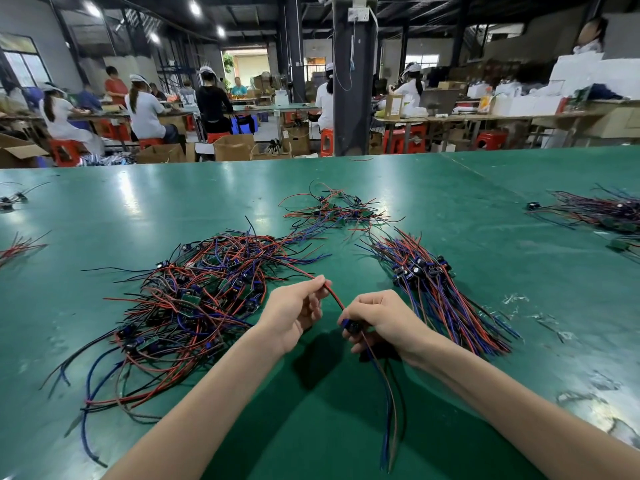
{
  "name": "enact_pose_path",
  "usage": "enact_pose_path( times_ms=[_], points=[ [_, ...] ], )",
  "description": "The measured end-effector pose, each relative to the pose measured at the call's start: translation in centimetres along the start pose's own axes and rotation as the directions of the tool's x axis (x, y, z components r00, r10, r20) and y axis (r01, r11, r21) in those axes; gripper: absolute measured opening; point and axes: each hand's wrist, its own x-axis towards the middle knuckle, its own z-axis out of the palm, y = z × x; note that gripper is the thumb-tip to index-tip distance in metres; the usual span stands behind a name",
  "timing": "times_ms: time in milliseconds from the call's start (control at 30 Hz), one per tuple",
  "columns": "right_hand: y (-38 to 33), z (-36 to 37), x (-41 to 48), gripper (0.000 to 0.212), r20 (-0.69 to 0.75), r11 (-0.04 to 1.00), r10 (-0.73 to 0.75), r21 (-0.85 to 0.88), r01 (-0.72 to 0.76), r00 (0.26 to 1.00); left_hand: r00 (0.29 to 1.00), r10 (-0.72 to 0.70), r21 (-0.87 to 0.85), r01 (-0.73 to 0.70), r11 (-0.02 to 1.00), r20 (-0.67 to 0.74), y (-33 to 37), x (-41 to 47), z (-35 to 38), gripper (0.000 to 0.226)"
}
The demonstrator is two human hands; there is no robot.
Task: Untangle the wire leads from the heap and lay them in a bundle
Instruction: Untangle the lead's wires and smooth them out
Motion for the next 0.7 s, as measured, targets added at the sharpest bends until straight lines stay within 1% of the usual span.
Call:
enact_pose_path(
  times_ms=[67, 133, 233, 333, 400, 533, 700],
  points=[
    [-0.1, 0.0, 0.0, 0.015, 0.003, 1.000, -0.012, 0.000, 0.012, 1.000, 0.998, -0.054, -0.058, 0.055, 0.997, 0.017, 0.1, 0.1, 0.0, 0.018],
    [-0.2, 0.0, -0.1, 0.015, 0.003, 1.000, -0.021, -0.002, 0.021, 1.000, 0.997, -0.073, -0.074, 0.075, 0.994, 0.020, 0.0, 0.1, 0.0, 0.018],
    [0.0, -0.2, -0.1, 0.016, 0.003, 1.000, -0.004, -0.008, 0.004, 1.000, 0.999, -0.050, -0.053, 0.049, 0.997, -0.008, 0.0, 0.2, 0.0, 0.013],
    [0.1, -0.3, -0.1, 0.017, 0.010, 1.000, 0.016, -0.018, -0.015, 1.000, 0.998, -0.025, -0.073, 0.022, 0.997, -0.049, 0.5, 0.4, -0.3, 0.009],
    [0.1, -0.3, -0.1, 0.018, 0.020, 1.000, 0.017, -0.023, -0.016, 1.000, 0.997, -0.065, -0.103, 0.062, 0.993, -0.029, 0.9, 0.5, -0.6, 0.012],
    [0.0, -0.2, -0.1, 0.019, 0.029, 0.999, 0.022, -0.025, -0.021, 0.999, 0.979, -0.189, -0.244, 0.201, 0.949, 0.070, 1.0, 0.3, -0.6, 0.016],
    [0.0, -0.3, -0.2, 0.018, 0.034, 0.999, 0.031, -0.009, -0.031, 0.999, 0.986, -0.164, -0.255, 0.163, 0.953, 0.015, 1.4, 0.7, -1.0, 0.020]
  ],
)
